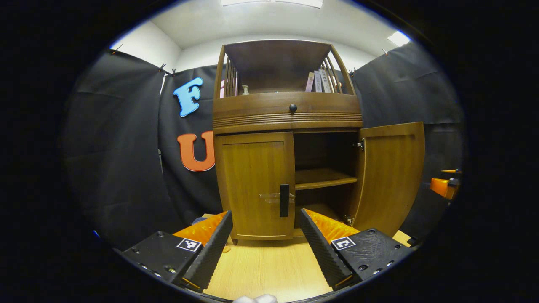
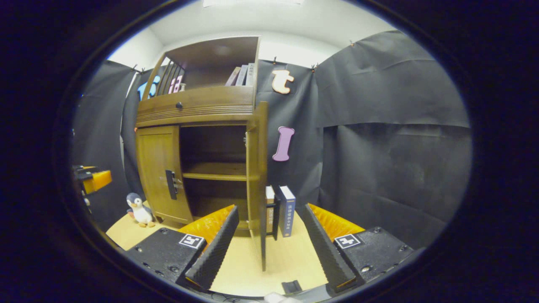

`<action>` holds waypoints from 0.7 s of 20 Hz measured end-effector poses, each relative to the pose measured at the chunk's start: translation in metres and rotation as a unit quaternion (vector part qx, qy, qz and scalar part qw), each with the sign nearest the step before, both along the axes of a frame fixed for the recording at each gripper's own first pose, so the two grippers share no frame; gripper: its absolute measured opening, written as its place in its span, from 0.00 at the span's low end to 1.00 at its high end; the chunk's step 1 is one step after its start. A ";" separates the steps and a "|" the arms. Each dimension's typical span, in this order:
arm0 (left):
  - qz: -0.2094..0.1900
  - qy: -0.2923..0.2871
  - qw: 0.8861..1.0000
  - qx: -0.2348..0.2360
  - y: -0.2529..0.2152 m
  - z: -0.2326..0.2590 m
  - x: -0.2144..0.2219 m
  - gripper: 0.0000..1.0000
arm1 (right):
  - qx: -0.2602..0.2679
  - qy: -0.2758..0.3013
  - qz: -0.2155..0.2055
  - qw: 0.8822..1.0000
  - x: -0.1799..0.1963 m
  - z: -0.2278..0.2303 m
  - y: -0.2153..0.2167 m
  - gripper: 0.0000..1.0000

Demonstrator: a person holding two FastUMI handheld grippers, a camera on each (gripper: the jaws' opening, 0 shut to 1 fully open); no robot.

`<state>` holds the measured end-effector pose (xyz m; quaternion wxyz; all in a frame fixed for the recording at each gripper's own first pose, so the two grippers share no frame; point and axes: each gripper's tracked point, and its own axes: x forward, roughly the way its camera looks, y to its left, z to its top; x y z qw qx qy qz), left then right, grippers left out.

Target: Open the right door of the double-door shoe cabinet with the right hand, and open the left door with the left hand.

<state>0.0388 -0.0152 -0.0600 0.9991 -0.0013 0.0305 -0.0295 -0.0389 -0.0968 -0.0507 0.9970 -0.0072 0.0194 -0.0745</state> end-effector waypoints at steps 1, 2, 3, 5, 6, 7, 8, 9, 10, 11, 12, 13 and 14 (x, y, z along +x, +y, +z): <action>-0.004 -0.002 1.000 -0.003 0.002 -0.002 0.009 0.96 | 0.005 -0.001 -0.007 1.000 -0.007 0.001 0.011 0.98; -0.008 -0.003 1.000 -0.006 0.003 -0.007 0.019 0.96 | 0.013 -0.003 -0.013 1.000 -0.011 0.002 0.019 1.00; -0.010 -0.004 1.000 -0.008 0.004 -0.011 0.030 0.96 | 0.021 -0.004 -0.016 1.000 -0.016 0.002 0.029 1.00; -0.018 0.001 1.000 -0.015 0.001 -0.022 0.050 0.96 | 0.036 0.002 -0.012 0.999 -0.022 -0.005 0.050 1.00; -0.020 0.006 1.000 -0.016 -0.003 -0.029 0.061 0.96 | 0.038 0.005 -0.012 0.999 -0.024 -0.007 0.058 0.99; -0.025 0.008 0.999 -0.018 -0.007 -0.035 0.071 0.96 | 0.035 0.009 -0.010 0.999 -0.027 -0.008 0.065 1.00; -0.031 0.007 0.999 -0.019 -0.013 -0.038 0.082 0.96 | 0.031 0.013 -0.011 0.999 -0.028 -0.010 0.069 1.00; -0.035 0.004 0.999 -0.016 -0.018 -0.042 0.094 0.96 | 0.027 0.015 -0.012 0.999 -0.031 -0.010 0.072 1.00; -0.036 0.007 0.999 -0.012 -0.022 -0.048 0.107 0.96 | 0.024 0.020 -0.017 0.999 -0.031 -0.010 0.073 1.00; -0.039 0.009 0.999 -0.009 -0.028 -0.055 0.121 0.96 | 0.022 0.023 -0.023 0.999 -0.032 -0.010 0.073 1.00; -0.042 0.009 0.999 -0.010 -0.034 -0.061 0.136 0.96 | 0.023 0.025 -0.029 0.999 -0.033 -0.011 0.072 1.00; -0.045 0.013 0.999 -0.011 -0.039 -0.067 0.149 0.96 | 0.024 0.027 -0.036 0.999 -0.034 -0.010 0.069 1.00; -0.048 0.010 0.999 -0.012 -0.045 -0.071 0.163 0.96 | 0.024 0.028 -0.043 0.998 -0.033 -0.010 0.068 1.00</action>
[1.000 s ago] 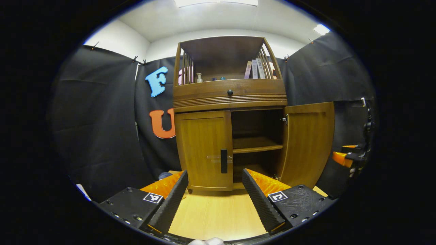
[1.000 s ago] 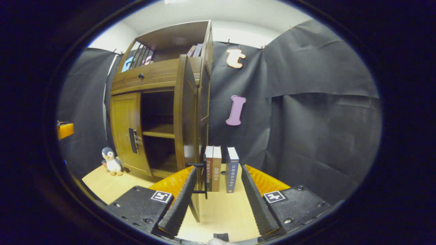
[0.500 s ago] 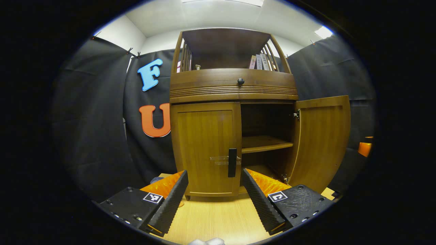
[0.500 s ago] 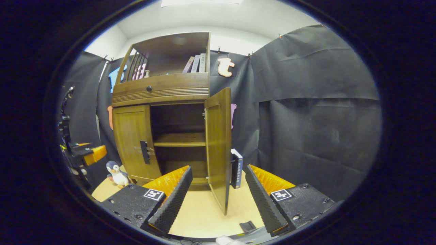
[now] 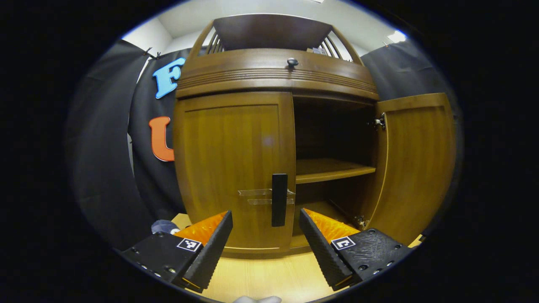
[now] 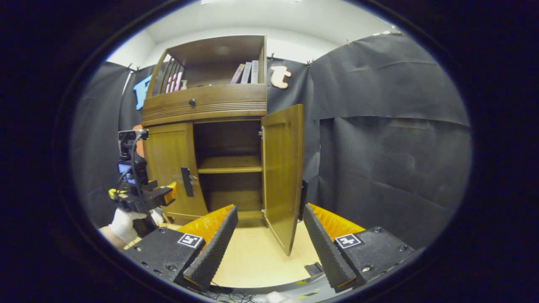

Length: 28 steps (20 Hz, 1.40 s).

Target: Open the right door of the double-door shoe cabinet with the right hand, and open the left door with the left hand.

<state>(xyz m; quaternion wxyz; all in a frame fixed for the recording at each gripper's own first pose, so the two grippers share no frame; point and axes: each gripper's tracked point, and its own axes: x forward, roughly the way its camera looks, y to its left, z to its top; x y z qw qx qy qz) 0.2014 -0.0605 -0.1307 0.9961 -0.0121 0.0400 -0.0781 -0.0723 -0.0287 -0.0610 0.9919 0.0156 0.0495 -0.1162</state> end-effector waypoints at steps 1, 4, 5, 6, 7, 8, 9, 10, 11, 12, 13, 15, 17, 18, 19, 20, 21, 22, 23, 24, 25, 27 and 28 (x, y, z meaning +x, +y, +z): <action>0.001 0.004 1.000 -0.001 -0.006 -0.006 0.013 0.96 | -0.002 0.001 -0.006 1.000 0.000 0.002 -0.002 1.00; 0.007 0.006 1.000 0.002 -0.015 -0.018 0.053 0.96 | -0.017 0.005 -0.025 1.000 -0.001 0.004 -0.010 0.99; 0.005 0.008 1.000 -0.001 -0.019 -0.020 0.062 0.96 | -0.018 0.007 -0.029 0.999 0.000 0.005 -0.012 0.99; 0.004 0.007 1.000 -0.003 -0.023 -0.022 0.072 0.96 | -0.019 0.009 -0.032 0.999 0.002 0.006 -0.015 1.00; 0.003 0.009 1.000 -0.003 -0.025 -0.025 0.081 0.96 | -0.018 0.013 -0.035 0.999 0.004 0.006 -0.017 0.99; 0.003 0.012 1.000 -0.002 -0.026 -0.029 0.088 0.96 | -0.018 0.016 -0.037 0.999 0.005 0.004 -0.019 1.00; 0.007 0.012 1.000 -0.002 -0.026 -0.031 0.092 1.00 | -0.018 0.018 -0.038 0.999 0.006 0.003 -0.020 1.00; 0.006 0.014 1.000 -0.006 -0.029 -0.032 0.095 0.90 | -0.019 0.019 -0.038 0.999 0.007 0.003 -0.021 1.00; 0.004 0.011 1.000 -0.010 -0.030 -0.032 0.098 0.80 | -0.020 0.020 -0.038 0.999 0.008 0.004 -0.021 1.00; -0.001 0.007 1.000 -0.011 -0.032 -0.031 0.101 0.70 | -0.021 0.022 -0.037 0.999 0.009 0.003 -0.021 0.99; -0.007 0.002 1.000 -0.009 -0.034 -0.030 0.104 0.85 | -0.023 0.024 -0.036 0.999 0.010 0.003 -0.022 0.99; 0.003 -0.002 1.000 0.004 -0.031 -0.028 0.113 0.61 | -0.023 0.028 -0.034 0.999 0.011 0.001 -0.022 1.00; -0.010 0.001 1.000 0.001 -0.035 -0.029 0.110 0.49 | -0.023 0.029 -0.032 0.999 0.011 0.001 -0.022 0.99; -0.010 0.001 1.000 0.003 -0.035 -0.028 0.110 0.47 | -0.022 0.030 -0.030 0.999 0.010 0.000 -0.021 1.00; -0.013 0.003 1.000 0.009 -0.037 -0.028 0.113 0.47 | -0.022 0.030 -0.028 0.999 0.009 0.000 -0.021 1.00; -0.014 0.001 1.000 0.008 -0.033 -0.029 0.111 0.46 | -0.022 0.030 -0.028 0.999 0.009 0.000 -0.020 0.99; -0.014 0.005 1.000 0.006 -0.032 -0.031 0.110 0.42 | -0.023 0.031 -0.027 0.999 0.008 -0.001 -0.021 0.99; -0.016 0.007 1.000 0.000 -0.034 -0.031 0.110 0.31 | -0.022 0.031 -0.027 0.999 0.007 -0.001 -0.021 1.00; -0.019 0.012 1.000 -0.001 -0.034 -0.030 0.107 0.28 | -0.021 0.030 -0.026 0.999 0.006 0.000 -0.021 1.00; -0.021 0.014 1.000 -0.001 -0.033 -0.031 0.105 0.28 | -0.021 0.030 -0.025 0.999 0.006 0.000 -0.020 0.99; -0.023 0.013 1.000 -0.001 -0.033 -0.031 0.102 0.27 | -0.022 0.029 -0.023 0.999 0.005 0.000 -0.019 0.99; -0.029 0.015 0.999 -0.001 -0.031 -0.032 0.094 0.18 | -0.020 0.028 -0.019 0.999 0.007 0.000 -0.017 0.99; -0.032 0.016 0.999 -0.002 -0.029 -0.032 0.089 0.27 | -0.019 0.027 -0.017 0.999 0.007 -0.001 -0.016 0.99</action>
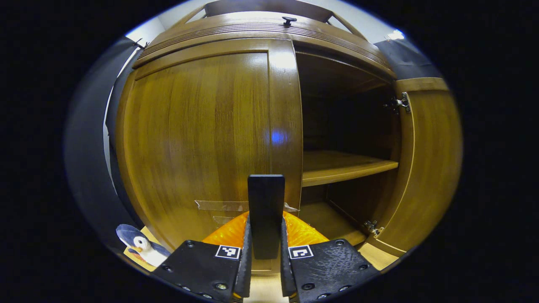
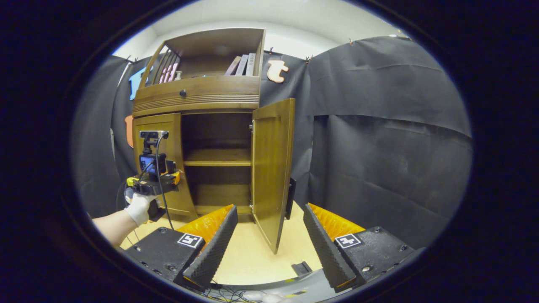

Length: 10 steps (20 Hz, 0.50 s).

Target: Open the right door of the double-door shoe cabinet with the right hand, and open the left door with the left hand.

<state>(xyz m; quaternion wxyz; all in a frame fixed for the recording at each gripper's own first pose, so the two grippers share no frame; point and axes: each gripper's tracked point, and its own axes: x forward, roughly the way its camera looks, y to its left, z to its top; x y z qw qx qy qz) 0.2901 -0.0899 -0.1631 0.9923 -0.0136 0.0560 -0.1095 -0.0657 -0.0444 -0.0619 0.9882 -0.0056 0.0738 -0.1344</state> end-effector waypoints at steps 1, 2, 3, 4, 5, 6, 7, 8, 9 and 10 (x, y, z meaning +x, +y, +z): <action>-0.003 0.000 1.000 0.000 0.002 0.000 -0.005 0.28 | 0.001 0.000 0.003 1.000 -0.001 -0.001 0.002 0.99; -0.006 0.000 1.000 -0.001 0.004 0.000 -0.010 0.27 | 0.002 0.000 0.007 1.000 -0.003 -0.002 0.005 1.00; -0.009 0.000 1.000 -0.001 0.005 0.000 -0.017 0.28 | 0.002 0.000 0.011 1.000 -0.005 -0.003 0.008 0.99; -0.011 -0.001 1.000 -0.002 0.007 0.000 -0.022 0.27 | 0.002 0.001 0.015 1.000 -0.007 -0.005 0.011 1.00; -0.014 0.000 1.000 -0.004 0.010 0.000 -0.030 0.27 | 0.002 0.001 0.019 1.000 -0.009 -0.006 0.014 0.99; -0.016 0.000 1.000 -0.006 0.013 -0.001 -0.037 0.27 | 0.004 0.000 0.023 1.000 -0.009 -0.006 0.016 0.99; -0.018 0.002 1.000 -0.006 0.017 -0.001 -0.044 0.27 | 0.005 0.000 0.028 1.000 -0.010 -0.006 0.020 1.00; -0.021 0.001 1.000 -0.005 0.021 -0.001 -0.052 0.27 | 0.005 -0.001 0.033 0.999 -0.010 -0.006 0.023 0.99; -0.021 0.002 1.000 -0.005 0.025 -0.001 -0.059 0.27 | 0.005 -0.001 0.038 0.999 -0.010 -0.006 0.027 0.99; -0.020 0.002 1.000 -0.006 0.029 -0.002 -0.063 0.27 | 0.005 -0.002 0.044 0.999 -0.010 -0.007 0.031 0.99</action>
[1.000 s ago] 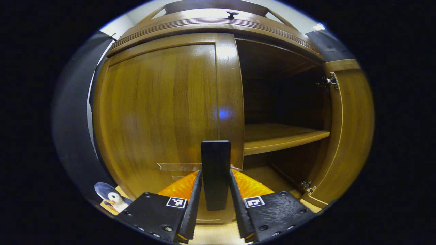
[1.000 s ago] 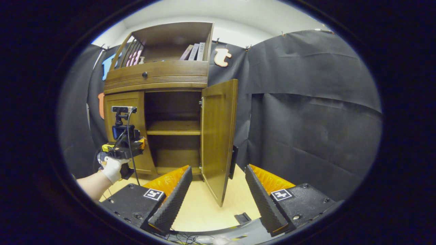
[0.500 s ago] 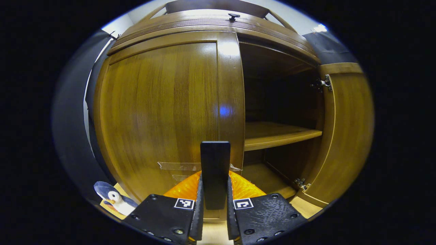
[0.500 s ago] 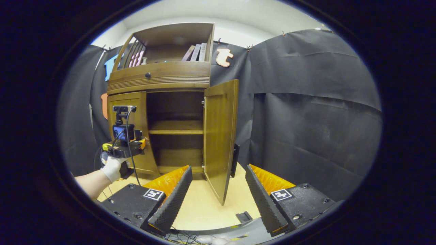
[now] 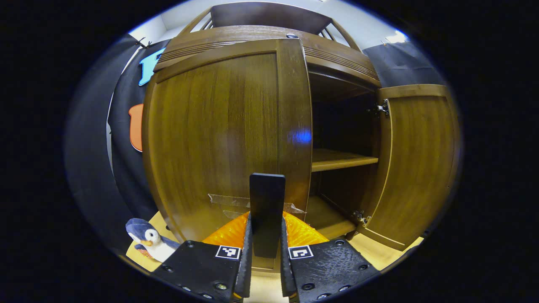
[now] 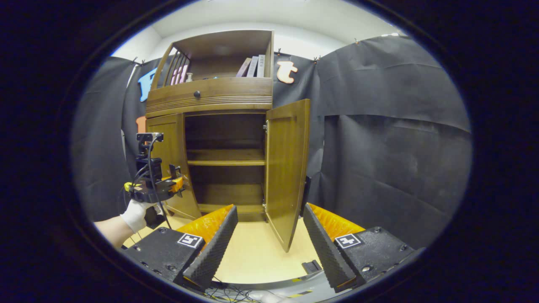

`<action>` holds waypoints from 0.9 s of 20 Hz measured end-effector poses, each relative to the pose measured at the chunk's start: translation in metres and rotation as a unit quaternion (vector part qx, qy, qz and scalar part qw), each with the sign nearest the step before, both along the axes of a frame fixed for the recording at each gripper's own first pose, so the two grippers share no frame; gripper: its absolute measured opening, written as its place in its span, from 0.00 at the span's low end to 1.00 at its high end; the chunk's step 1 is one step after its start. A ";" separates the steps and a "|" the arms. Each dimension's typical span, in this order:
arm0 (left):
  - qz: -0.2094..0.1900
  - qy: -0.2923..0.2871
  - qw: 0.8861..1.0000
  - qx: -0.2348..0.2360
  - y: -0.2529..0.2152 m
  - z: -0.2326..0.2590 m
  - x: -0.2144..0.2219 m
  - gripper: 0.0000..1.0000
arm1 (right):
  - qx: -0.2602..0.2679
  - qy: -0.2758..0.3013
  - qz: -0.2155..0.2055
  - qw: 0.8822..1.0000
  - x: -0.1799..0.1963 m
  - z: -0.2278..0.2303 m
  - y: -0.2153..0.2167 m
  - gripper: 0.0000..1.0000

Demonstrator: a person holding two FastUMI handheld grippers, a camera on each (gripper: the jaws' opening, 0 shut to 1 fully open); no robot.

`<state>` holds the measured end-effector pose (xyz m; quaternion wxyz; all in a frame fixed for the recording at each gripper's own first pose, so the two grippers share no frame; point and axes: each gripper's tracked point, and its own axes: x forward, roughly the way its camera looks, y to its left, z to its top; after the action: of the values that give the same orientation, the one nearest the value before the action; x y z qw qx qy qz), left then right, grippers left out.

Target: Open the right door of the double-door shoe cabinet with the right hand, and open the left door with the left hand.

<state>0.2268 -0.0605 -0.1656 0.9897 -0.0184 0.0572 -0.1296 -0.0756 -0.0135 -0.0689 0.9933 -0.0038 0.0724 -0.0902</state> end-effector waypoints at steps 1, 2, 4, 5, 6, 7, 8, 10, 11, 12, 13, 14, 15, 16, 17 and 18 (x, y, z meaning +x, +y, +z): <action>0.002 0.001 1.000 -0.001 0.004 0.000 -0.007 0.27 | 0.000 -0.002 0.006 1.000 0.001 0.000 0.004 1.00; 0.004 0.002 1.000 -0.003 0.008 0.000 -0.012 0.27 | 0.001 -0.002 0.011 1.000 0.001 0.000 0.006 0.99; 0.009 0.006 1.000 -0.007 0.018 -0.001 -0.025 0.27 | 0.004 -0.002 0.021 1.000 0.004 -0.002 0.013 0.99; 0.011 0.006 1.000 -0.006 0.023 -0.001 -0.030 0.27 | 0.005 -0.001 0.026 1.000 0.004 -0.004 0.016 0.99; 0.014 0.007 1.000 -0.005 0.028 -0.001 -0.036 0.27 | 0.006 0.001 0.032 0.999 0.005 -0.005 0.020 0.99; 0.016 0.007 1.000 -0.004 0.034 0.000 -0.042 0.27 | 0.007 0.001 0.037 0.999 0.007 -0.005 0.023 0.99; 0.018 0.009 1.000 -0.002 0.039 -0.001 -0.047 0.27 | 0.008 0.002 0.042 0.999 0.009 -0.006 0.026 0.99; 0.023 0.010 1.000 -0.001 0.050 -0.001 -0.057 0.27 | 0.009 0.002 0.051 0.999 0.011 -0.006 0.033 0.99; 0.026 0.011 1.000 0.000 0.056 -0.002 -0.061 0.27 | 0.009 0.001 0.055 0.998 0.012 -0.006 0.036 0.99; 0.028 0.012 1.000 0.001 0.062 -0.002 -0.065 0.27 | 0.010 0.001 0.059 0.998 0.014 -0.006 0.039 0.99; 0.031 0.014 0.999 0.002 0.068 -0.003 -0.070 0.27 | 0.010 0.001 0.063 0.998 0.014 -0.006 0.042 0.99; 0.035 0.014 0.999 0.003 0.073 -0.002 -0.074 0.27 | 0.010 0.000 0.067 0.998 0.016 -0.006 0.044 0.99; 0.038 0.015 0.999 0.005 0.079 -0.003 -0.077 0.27 | 0.010 0.001 0.070 0.998 0.016 -0.007 0.047 0.99; 0.040 0.014 0.999 0.007 0.085 -0.003 -0.080 0.27 | 0.011 0.001 0.073 0.997 0.018 -0.008 0.049 0.99; 0.044 0.015 0.999 0.011 0.091 -0.004 -0.083 0.27 | 0.011 0.002 0.076 0.997 0.019 -0.008 0.052 0.99; 0.047 0.014 0.999 0.014 0.096 -0.004 -0.086 0.27 | 0.012 0.003 0.078 0.997 0.019 -0.010 0.053 0.99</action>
<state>0.1407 0.0359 -0.1694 0.9940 -0.0090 0.0722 -0.0814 -0.0570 0.0400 -0.0785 0.9971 0.0019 0.0756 -0.0116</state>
